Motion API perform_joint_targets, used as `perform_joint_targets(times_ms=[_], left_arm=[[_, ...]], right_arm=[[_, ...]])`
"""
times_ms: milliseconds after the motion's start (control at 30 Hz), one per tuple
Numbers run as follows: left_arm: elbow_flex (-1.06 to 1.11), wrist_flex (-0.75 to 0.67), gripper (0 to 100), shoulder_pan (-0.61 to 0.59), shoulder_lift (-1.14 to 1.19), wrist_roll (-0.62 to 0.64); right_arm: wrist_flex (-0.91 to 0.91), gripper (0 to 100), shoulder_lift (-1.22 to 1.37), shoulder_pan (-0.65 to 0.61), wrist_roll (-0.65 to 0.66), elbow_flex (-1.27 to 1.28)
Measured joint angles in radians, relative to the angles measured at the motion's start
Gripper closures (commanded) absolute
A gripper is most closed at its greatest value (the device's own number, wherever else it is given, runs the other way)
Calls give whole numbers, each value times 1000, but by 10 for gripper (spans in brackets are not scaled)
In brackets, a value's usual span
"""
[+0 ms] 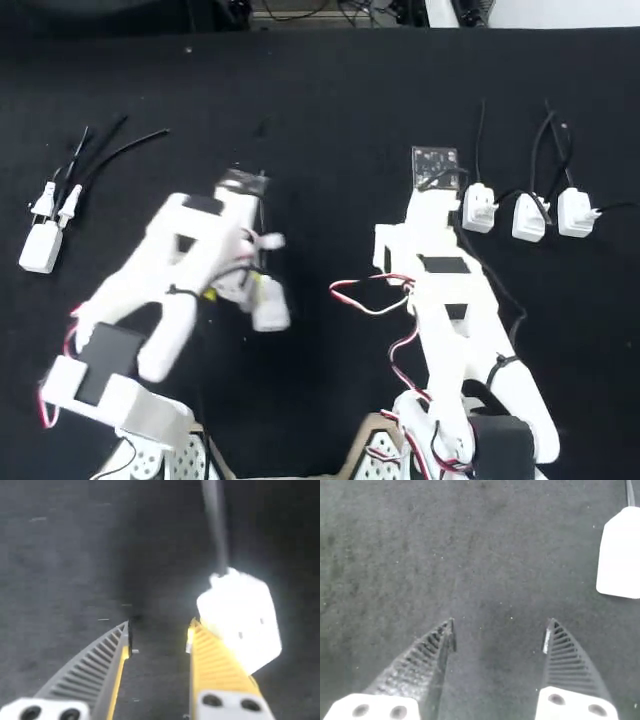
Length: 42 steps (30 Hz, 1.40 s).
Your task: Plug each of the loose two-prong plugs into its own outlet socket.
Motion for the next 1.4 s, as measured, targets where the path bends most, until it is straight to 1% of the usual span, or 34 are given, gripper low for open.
perform_joint_targets(times_ms=[100,200,300,433,500,567,633,733,833,933,1067,1133,1200,1333,1400], left_arm=[[0,6,809,103,0,9],[0,9,809,129,0,9],[-48,43,809,87,0,9],[-201,149,809,-35,0,12],[-278,161,806,-87,0,18],[-311,160,805,-103,0,32],[-310,132,804,-83,0,51],[-299,60,803,-12,0,63],[-233,-57,785,48,0,126],[-149,-187,747,57,0,206],[-35,-339,771,57,0,270],[9,-384,778,48,0,278],[38,-405,784,8,0,281],[77,-399,801,-86,0,292],[91,-367,802,-121,-3,292]], right_arm=[[0,730,0,0,0,0],[0,730,0,0,0,0],[0,730,0,0,0,0],[0,730,0,0,0,0],[0,730,0,0,0,0],[0,730,0,0,0,0],[0,730,0,0,0,0],[0,730,0,0,0,0],[0,730,0,0,0,0],[0,730,0,0,0,0],[0,730,0,0,0,0],[0,730,0,0,0,0],[0,730,0,0,0,0],[0,730,0,0,0,0],[0,730,0,0,0,0]])
